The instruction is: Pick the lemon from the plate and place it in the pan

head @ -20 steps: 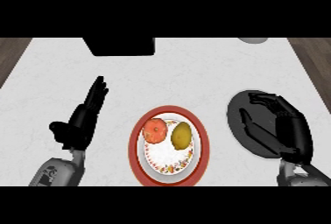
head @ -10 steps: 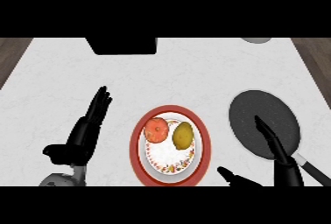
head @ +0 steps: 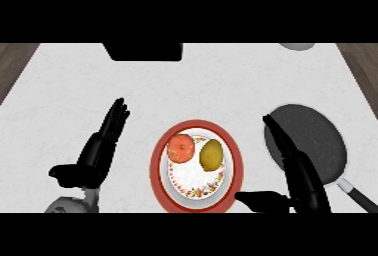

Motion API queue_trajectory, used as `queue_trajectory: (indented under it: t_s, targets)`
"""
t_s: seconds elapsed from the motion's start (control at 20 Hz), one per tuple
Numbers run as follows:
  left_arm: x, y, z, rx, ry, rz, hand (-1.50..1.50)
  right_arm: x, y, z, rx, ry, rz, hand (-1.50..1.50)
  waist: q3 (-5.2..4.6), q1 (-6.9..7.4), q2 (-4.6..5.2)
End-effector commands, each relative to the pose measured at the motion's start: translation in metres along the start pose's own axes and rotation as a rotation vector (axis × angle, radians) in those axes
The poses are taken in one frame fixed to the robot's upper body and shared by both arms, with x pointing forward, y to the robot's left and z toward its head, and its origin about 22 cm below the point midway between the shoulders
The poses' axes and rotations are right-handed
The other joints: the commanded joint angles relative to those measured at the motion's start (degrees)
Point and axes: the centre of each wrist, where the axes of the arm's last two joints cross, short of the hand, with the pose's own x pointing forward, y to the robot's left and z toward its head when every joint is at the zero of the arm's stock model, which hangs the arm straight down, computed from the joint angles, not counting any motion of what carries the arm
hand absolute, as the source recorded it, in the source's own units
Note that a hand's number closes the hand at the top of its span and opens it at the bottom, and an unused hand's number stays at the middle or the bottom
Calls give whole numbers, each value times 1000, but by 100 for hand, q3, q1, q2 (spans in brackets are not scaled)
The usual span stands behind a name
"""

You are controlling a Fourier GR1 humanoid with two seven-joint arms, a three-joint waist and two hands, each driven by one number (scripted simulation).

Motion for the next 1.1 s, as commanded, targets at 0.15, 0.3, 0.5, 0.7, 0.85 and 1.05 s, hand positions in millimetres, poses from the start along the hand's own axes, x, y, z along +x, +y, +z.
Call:
queue_trajectory:
  t_s: [0.15, 0.3, 0.5, 0.7, 0.85, 1.05]
  targets:
    - [-9, -5, 9, -8, 4, 7, 0, 30, 32, -29, 237, 128, 291, -150, 1, 45, 7]
    - [4, 11, -2, 5, -1, -13, 0, 19, 40, -44, 337, 168, 337, -150, 9, 8, 3]
    - [0, -4, -3, -4, 9, 9, 0, 34, 86, -47, 367, 204, 421, -150, 10, -25, -3]
    - [-4, 4, 6, -5, -4, 5, 0, 9, 106, -42, 367, 235, 411, -150, 11, -44, -6]
    - [5, -8, 9, 8, -8, 4, 0, 35, 98, -47, 361, 239, 386, -150, 11, -47, -10]
    - [-8, 8, -1, -8, 10, -13, 0, 31, 97, -66, 342, 269, 379, -150, 11, -50, -6]
